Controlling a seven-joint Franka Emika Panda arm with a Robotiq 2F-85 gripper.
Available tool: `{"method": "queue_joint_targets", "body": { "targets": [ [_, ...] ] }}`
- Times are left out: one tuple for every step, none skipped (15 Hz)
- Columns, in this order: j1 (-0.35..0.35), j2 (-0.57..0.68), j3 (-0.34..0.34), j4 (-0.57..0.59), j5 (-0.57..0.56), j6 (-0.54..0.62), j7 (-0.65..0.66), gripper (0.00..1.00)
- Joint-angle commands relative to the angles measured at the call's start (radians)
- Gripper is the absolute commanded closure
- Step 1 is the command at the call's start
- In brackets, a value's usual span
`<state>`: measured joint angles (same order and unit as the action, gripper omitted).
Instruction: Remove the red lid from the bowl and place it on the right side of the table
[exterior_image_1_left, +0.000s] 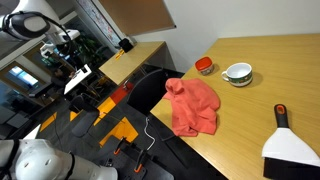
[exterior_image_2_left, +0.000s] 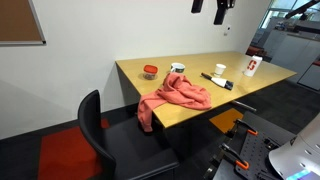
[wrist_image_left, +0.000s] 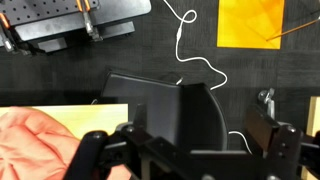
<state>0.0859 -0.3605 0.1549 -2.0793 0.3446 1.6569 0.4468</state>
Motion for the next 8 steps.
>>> {"method": "queue_joint_targets", "body": {
  "targets": [
    [-0.062,0.082,-0.049,0.061,-0.048,0.089,-0.047,0.00],
    [-0.077,0.109,-0.061,0.071,-0.073,0.141,-0.057,0.00],
    [-0.090,0.144,-0.073,0.084,-0.101,0.192,-0.068,0.00],
    [-0.100,0.174,-0.079,0.092,-0.135,0.246,-0.072,0.00],
    [-0.109,0.210,-0.086,0.105,-0.172,0.291,-0.067,0.00],
    [-0.116,0.241,-0.095,0.115,-0.195,0.338,-0.057,0.00],
    [-0.119,0.268,-0.103,0.123,-0.218,0.375,-0.045,0.00],
    [-0.119,0.291,-0.109,0.130,-0.238,0.403,-0.035,0.00]
  ]
}}
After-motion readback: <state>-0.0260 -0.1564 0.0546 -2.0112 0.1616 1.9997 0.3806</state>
